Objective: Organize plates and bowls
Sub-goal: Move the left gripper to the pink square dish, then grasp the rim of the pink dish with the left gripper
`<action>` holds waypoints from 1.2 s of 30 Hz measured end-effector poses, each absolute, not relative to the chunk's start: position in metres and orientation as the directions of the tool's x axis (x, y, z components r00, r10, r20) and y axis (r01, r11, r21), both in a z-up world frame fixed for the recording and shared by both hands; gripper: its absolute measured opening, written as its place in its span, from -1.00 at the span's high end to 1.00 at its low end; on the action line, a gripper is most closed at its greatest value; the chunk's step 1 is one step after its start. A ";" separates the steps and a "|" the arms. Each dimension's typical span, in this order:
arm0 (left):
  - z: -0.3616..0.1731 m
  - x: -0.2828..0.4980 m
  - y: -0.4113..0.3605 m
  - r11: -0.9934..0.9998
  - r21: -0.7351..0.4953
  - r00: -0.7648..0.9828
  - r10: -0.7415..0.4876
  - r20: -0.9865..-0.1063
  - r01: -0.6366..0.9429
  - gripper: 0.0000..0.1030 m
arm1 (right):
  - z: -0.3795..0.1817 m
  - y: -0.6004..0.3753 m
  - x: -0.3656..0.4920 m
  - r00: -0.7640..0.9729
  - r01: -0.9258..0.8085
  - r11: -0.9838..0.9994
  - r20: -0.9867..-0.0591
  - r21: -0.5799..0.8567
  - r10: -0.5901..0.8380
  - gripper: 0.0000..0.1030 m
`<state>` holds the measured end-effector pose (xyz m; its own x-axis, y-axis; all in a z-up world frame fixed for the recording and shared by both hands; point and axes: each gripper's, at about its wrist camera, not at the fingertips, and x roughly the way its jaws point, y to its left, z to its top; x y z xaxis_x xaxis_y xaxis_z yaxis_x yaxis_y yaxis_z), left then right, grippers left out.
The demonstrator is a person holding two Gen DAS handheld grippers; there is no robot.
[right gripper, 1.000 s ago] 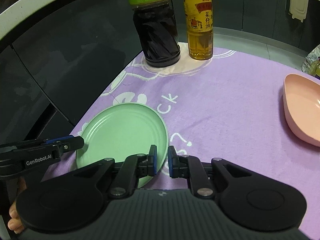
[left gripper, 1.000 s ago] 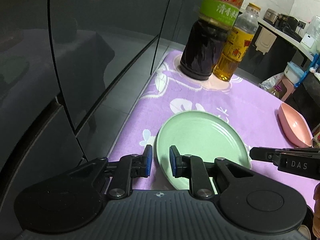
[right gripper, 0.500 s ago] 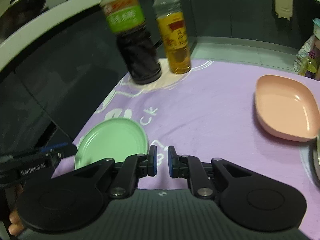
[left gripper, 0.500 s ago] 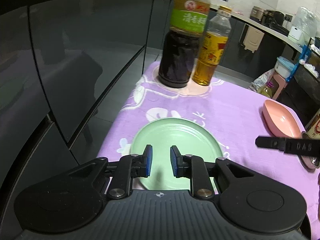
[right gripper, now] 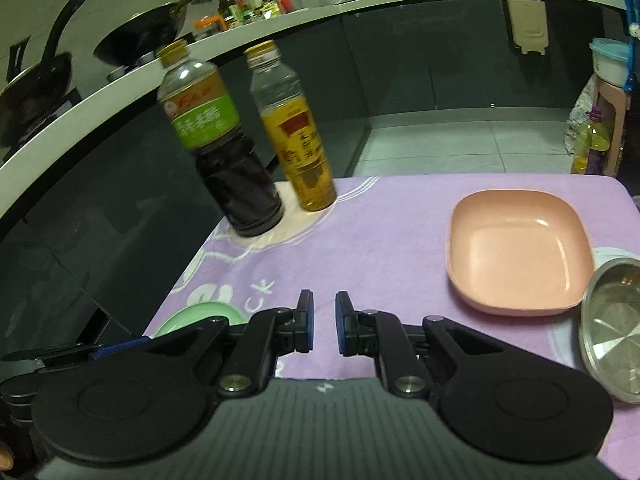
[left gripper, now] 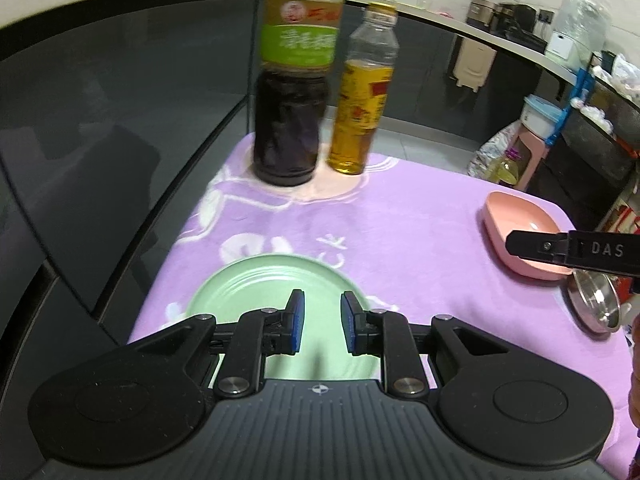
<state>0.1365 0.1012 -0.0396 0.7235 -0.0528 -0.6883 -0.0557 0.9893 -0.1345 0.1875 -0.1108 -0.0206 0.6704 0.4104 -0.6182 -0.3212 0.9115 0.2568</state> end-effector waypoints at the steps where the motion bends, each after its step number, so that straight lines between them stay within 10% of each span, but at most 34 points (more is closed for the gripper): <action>1: -0.038 0.139 0.097 0.990 -0.134 0.722 -0.061 -0.689 -0.043 0.64 | -0.020 -0.115 0.189 0.674 -0.313 0.913 -0.617 0.262 0.407 0.77; 10: -0.022 0.176 0.042 0.980 -0.179 0.687 -0.189 -0.702 0.087 0.60 | -0.012 -0.159 0.202 0.734 -0.222 0.950 -0.603 0.221 0.312 0.73; 14: -0.020 0.199 0.010 0.971 -0.196 0.685 -0.236 -0.689 0.137 0.60 | -0.009 -0.184 0.215 0.756 -0.147 0.967 -0.607 0.209 0.245 0.29; 36: -0.067 0.283 -0.076 0.976 -0.145 0.586 -0.212 -0.782 0.160 0.59 | -0.041 -0.256 0.266 0.740 0.044 0.982 -0.666 0.186 0.092 0.29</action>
